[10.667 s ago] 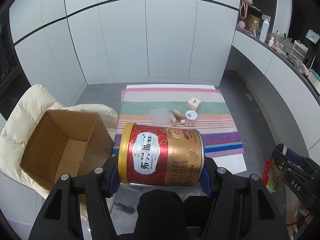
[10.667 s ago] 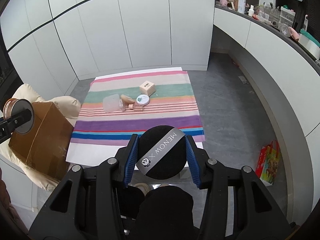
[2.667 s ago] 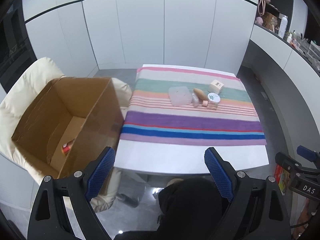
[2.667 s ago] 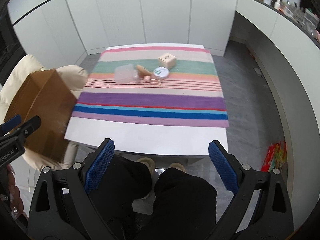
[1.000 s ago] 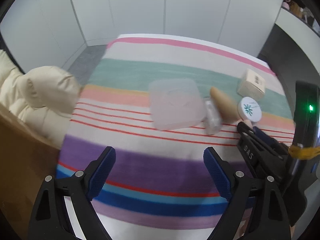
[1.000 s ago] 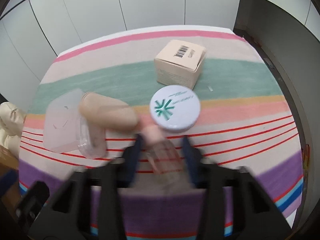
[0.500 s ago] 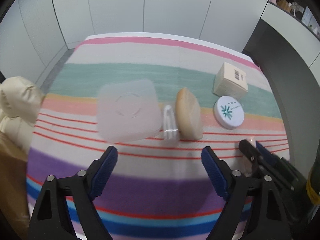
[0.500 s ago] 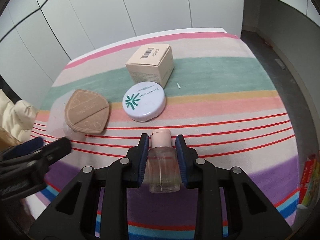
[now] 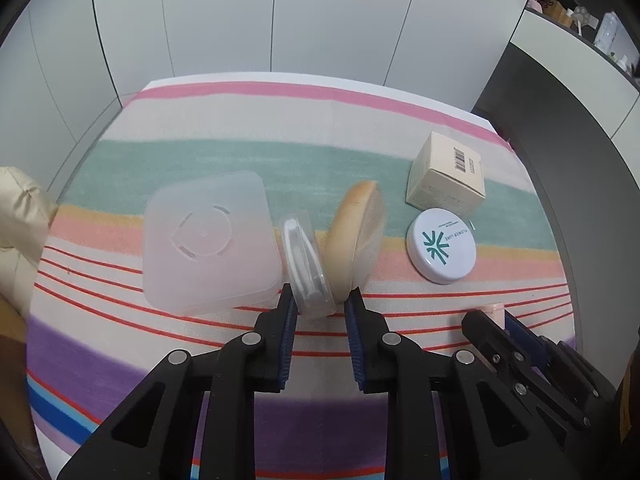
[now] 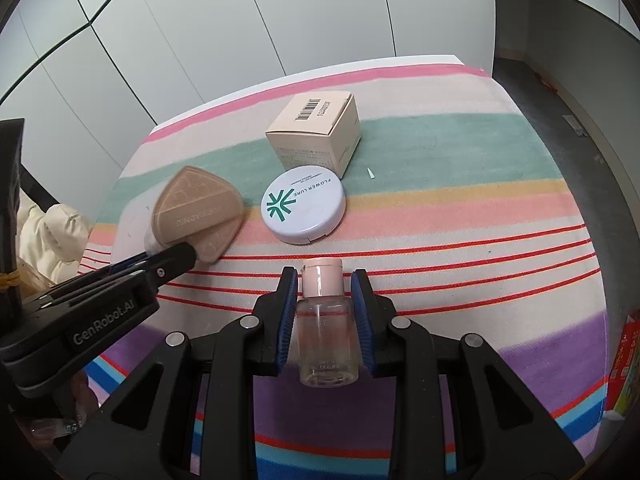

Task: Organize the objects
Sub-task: 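Grasp the small glass bottle with the right gripper, then grasp the clear plastic case with the left gripper while the right gripper holds the bottle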

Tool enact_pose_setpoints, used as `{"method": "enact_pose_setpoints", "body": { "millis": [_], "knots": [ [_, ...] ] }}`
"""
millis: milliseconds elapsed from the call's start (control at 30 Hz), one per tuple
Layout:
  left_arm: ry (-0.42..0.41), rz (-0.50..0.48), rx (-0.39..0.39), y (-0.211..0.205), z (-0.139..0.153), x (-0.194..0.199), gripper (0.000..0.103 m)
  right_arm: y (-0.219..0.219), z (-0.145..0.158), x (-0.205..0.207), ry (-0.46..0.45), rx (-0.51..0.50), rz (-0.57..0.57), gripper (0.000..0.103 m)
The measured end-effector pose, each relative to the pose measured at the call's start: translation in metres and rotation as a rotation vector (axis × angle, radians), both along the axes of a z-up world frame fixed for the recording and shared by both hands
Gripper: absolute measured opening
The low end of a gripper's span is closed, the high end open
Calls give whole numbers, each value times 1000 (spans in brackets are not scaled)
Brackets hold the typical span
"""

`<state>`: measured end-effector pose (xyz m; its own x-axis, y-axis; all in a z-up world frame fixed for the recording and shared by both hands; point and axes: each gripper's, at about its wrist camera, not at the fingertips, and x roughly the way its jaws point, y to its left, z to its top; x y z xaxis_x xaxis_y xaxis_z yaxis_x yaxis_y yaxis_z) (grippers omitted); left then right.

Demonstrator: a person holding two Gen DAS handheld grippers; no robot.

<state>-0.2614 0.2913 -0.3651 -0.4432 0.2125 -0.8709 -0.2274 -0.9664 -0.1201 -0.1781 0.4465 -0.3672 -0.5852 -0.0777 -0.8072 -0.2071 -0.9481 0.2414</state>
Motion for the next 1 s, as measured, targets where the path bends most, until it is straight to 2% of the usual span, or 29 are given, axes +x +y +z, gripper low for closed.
{"method": "enact_pose_setpoints", "body": {
  "millis": [367,733,867,1000],
  "knots": [
    [22,18,-32,-6,26,4,24,-7,3,-4,1,26,5,28],
    [104,9,-25,-25,87,23,25,-24,43,14,27,67,18,28],
    [55,-18,-51,-30,71,29,25,-34,44,20,15,78,33,28],
    [-33,-24,-33,-48,35,36,26,-30,25,19,-39,71,44,28]
  ]
}}
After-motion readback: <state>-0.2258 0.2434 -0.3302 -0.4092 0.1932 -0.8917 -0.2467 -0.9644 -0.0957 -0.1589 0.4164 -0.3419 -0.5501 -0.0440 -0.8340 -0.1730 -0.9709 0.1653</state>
